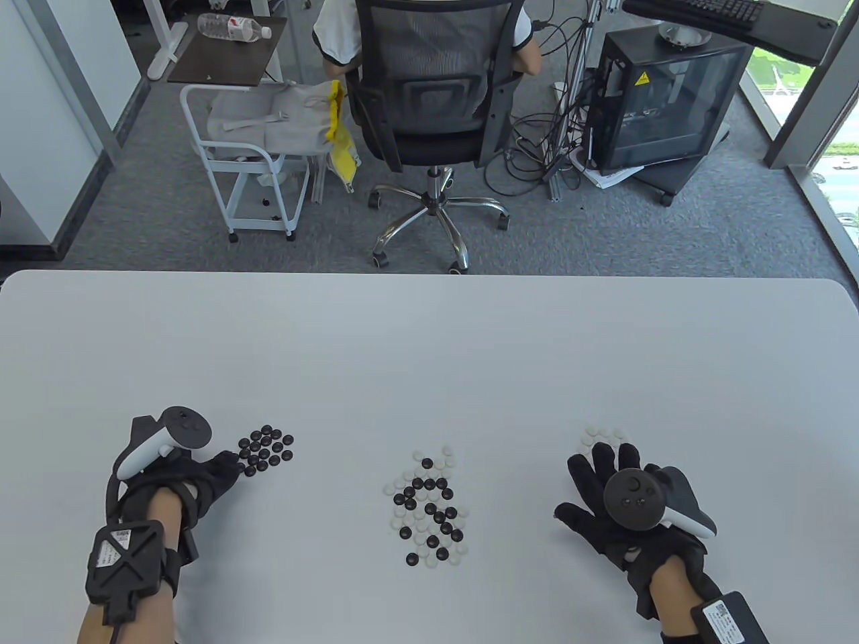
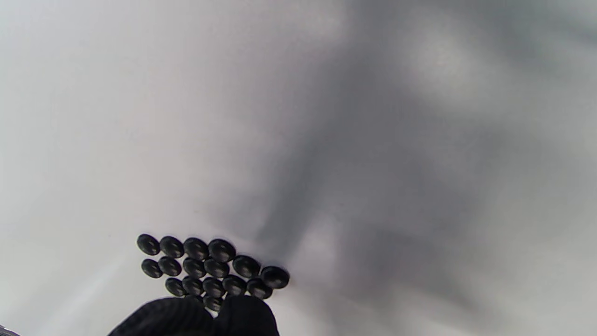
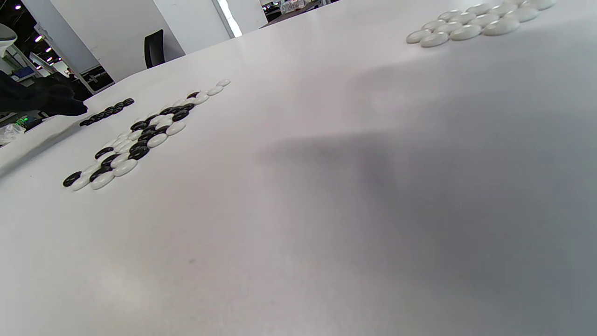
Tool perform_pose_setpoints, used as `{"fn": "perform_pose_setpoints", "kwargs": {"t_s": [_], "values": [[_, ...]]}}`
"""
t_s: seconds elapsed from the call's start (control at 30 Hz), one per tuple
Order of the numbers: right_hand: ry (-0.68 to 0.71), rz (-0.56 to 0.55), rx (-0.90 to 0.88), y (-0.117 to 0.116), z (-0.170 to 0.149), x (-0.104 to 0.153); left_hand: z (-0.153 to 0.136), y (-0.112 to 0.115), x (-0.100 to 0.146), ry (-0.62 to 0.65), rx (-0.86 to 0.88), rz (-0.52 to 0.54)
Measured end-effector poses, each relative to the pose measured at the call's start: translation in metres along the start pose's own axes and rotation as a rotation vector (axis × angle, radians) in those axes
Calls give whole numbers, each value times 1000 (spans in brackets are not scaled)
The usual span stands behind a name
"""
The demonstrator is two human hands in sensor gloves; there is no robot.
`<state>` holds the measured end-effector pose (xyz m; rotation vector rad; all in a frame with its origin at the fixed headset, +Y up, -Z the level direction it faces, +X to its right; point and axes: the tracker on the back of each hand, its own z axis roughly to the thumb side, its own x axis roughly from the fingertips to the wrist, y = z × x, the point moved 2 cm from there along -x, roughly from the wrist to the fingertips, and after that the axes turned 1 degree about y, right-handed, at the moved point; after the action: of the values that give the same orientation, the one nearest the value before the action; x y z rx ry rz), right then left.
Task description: Go stone sorting task
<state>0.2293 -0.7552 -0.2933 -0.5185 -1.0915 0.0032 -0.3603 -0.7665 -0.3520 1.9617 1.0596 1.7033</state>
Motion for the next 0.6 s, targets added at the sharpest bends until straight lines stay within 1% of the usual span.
{"fn": "perform_pose_setpoints", "kwargs": {"t_s": [0.07,0.1,0.17,0.23,0.3,0.37,0.53,0.6], "values": [[0,2,2,0,0,0,21,-2,10,79,-45,15],[0,5,4,-1,0,-1,38,-1,18,125,-89,20],[0,10,7,-1,0,-1,69,6,29,178,-205,12],[1,13,7,-2,1,-2,100,19,38,231,-329,9],[0,15,8,-2,1,-2,133,38,44,302,-440,-21],[0,14,8,-2,1,-2,157,55,49,345,-524,-39],[3,6,9,-1,2,-1,202,94,54,449,-655,-97],[3,5,8,-1,1,-1,214,105,53,472,-673,-120]]}}
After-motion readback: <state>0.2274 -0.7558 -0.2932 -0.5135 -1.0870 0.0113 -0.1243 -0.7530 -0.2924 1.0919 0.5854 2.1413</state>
